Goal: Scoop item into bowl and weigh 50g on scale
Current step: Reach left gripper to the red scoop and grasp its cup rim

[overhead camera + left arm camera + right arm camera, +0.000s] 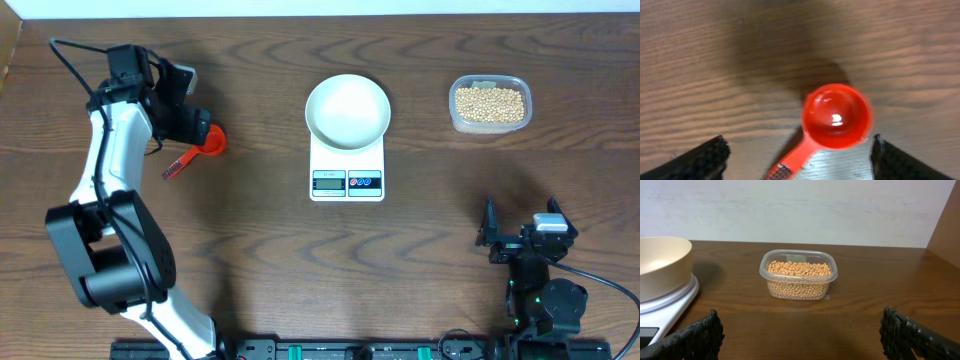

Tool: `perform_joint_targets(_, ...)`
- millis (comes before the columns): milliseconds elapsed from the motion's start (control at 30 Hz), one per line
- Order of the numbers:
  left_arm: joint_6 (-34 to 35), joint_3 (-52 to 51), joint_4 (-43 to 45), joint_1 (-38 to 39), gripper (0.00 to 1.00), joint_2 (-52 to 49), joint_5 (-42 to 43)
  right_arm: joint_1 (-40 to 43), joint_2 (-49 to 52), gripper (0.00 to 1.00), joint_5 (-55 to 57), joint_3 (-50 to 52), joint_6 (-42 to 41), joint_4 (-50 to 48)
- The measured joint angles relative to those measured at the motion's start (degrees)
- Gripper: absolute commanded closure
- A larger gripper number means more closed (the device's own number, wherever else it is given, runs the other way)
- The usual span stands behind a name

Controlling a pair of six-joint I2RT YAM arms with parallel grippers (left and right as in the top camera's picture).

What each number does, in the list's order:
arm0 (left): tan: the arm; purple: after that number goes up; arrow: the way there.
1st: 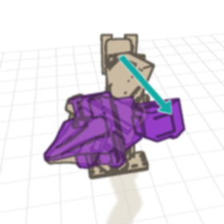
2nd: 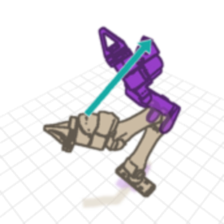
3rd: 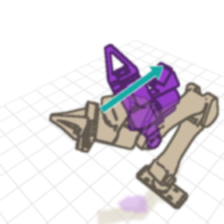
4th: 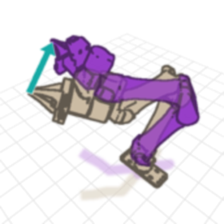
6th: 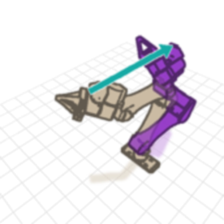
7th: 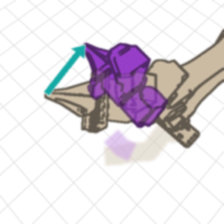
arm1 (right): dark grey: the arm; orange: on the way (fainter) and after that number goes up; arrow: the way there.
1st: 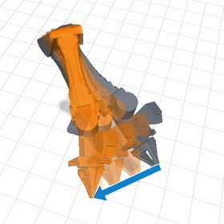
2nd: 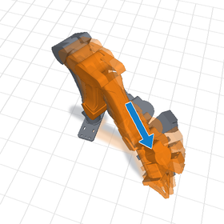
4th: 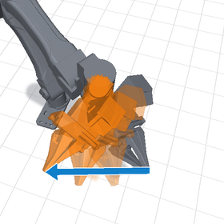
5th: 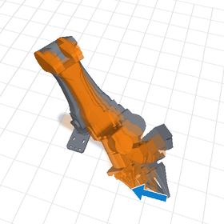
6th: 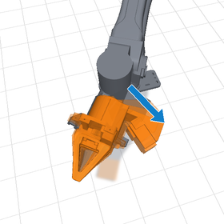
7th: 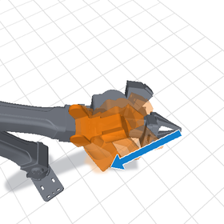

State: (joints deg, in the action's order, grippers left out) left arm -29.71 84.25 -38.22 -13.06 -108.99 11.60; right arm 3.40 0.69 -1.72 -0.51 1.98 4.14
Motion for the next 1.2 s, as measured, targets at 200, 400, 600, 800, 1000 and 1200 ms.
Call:
perform_joint_targets(200, -2.47, 0.0, 3.93, -1.03, 0.28, -4.59, -0.35, 0.0, 0.0, 0.01, 0.0, 0.0, 0.0, 0.0)
perform_joint_targets(400, -3.41, 0.0, 6.14, -0.98, 0.42, -9.51, 0.28, 0.0, 0.0, 0.01, -0.02, 0.0, 0.0, 0.0)
perform_joint_targets(600, -3.65, 0.0, 6.36, -0.98, 0.64, -11.17, 3.39, 0.0, 0.0, 0.01, 0.0, 0.0, 0.0, -0.02)
perform_joint_targets(800, -3.54, 0.0, 6.4, -0.7, 0.74, -12.94, 5.11, 0.0, 0.0, 0.01, 0.0, 0.0, 0.0, 0.0)
perform_joint_targets(1000, -3.45, 0.0, 6.4, -0.66, 0.93, -12.98, 6.27, 0.0, 0.0, 0.01, 0.0, 0.0, 0.0, 0.0)
perform_joint_targets(1200, 0.37, 0.0, 9.25, -0.61, 0.93, -12.98, 6.56, 0.0, 0.0, 0.01, 0.0, 0.0, 0.0, 0.0)
